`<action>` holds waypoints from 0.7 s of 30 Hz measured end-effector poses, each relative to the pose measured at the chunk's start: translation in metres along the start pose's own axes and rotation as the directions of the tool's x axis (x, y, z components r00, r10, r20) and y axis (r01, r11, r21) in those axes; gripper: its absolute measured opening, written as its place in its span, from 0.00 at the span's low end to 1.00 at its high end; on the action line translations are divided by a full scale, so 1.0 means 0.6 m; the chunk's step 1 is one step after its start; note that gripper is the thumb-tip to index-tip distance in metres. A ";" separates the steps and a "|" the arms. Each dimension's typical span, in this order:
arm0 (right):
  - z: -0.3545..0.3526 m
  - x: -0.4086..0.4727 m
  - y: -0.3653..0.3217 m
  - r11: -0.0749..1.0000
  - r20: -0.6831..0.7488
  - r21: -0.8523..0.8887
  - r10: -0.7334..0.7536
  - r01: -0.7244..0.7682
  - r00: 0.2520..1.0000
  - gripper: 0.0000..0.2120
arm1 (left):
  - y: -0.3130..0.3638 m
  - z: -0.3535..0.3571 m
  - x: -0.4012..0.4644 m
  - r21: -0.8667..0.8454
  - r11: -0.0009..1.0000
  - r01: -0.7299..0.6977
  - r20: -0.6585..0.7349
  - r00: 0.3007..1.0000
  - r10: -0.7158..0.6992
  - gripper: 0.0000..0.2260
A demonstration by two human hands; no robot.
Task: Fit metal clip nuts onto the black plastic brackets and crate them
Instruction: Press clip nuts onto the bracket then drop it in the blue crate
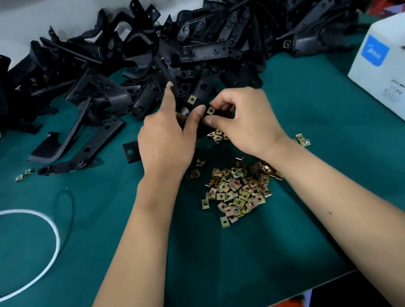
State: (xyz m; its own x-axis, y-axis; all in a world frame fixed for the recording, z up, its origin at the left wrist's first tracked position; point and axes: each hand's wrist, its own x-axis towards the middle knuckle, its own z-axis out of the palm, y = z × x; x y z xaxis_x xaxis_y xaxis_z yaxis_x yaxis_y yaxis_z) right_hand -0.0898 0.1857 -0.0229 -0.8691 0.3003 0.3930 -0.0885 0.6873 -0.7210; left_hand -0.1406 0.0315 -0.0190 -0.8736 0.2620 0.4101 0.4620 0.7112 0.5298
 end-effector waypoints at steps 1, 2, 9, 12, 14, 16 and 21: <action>-0.013 -0.001 -0.002 1.000 -0.018 -0.015 -0.003 0.003 1.000 0.12 | 0.013 -0.003 0.003 0.008 1.000 -0.021 -0.005 1.000 0.021 0.34; -0.028 -0.002 -0.004 1.000 -0.035 -0.029 0.001 -0.002 0.999 0.12 | 0.026 -0.006 0.006 0.009 0.999 -0.049 -0.004 0.999 0.049 0.34; -0.223 -0.056 0.017 0.998 -0.275 -0.051 0.013 -0.029 0.961 0.17 | 0.234 0.029 0.013 -0.159 0.935 -0.317 0.115 0.935 0.336 0.20; -0.323 -0.115 0.052 0.997 -0.457 -0.062 0.014 -0.047 0.889 0.12 | 0.360 0.066 -0.011 -0.202 0.873 -0.444 0.134 0.870 0.474 0.17; -0.397 -0.175 0.091 0.993 -0.554 -0.057 0.051 -0.099 0.831 0.10 | 0.449 0.103 -0.050 -0.200 0.808 -0.554 0.144 0.799 0.583 0.17; -0.463 -0.251 0.133 0.986 -0.636 0.015 0.137 -0.165 0.760 0.09 | 0.534 0.143 -0.110 -0.183 0.725 -0.664 0.162 0.707 0.688 0.20; -0.524 -0.441 0.260 0.866 -0.758 0.311 0.474 -0.391 0.448 0.10 | 0.664 0.265 -0.277 -0.245 0.493 -0.835 0.378 0.386 0.842 0.14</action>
State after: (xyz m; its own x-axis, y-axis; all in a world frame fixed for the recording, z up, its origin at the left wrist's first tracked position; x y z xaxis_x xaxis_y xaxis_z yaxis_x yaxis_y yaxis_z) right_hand 0.2795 0.4215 -0.0602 -0.0630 0.9617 0.2666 0.1115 0.2723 -0.9557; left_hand 0.1645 0.3749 0.0057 -0.0063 0.9462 0.3236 0.9946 -0.0277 0.1002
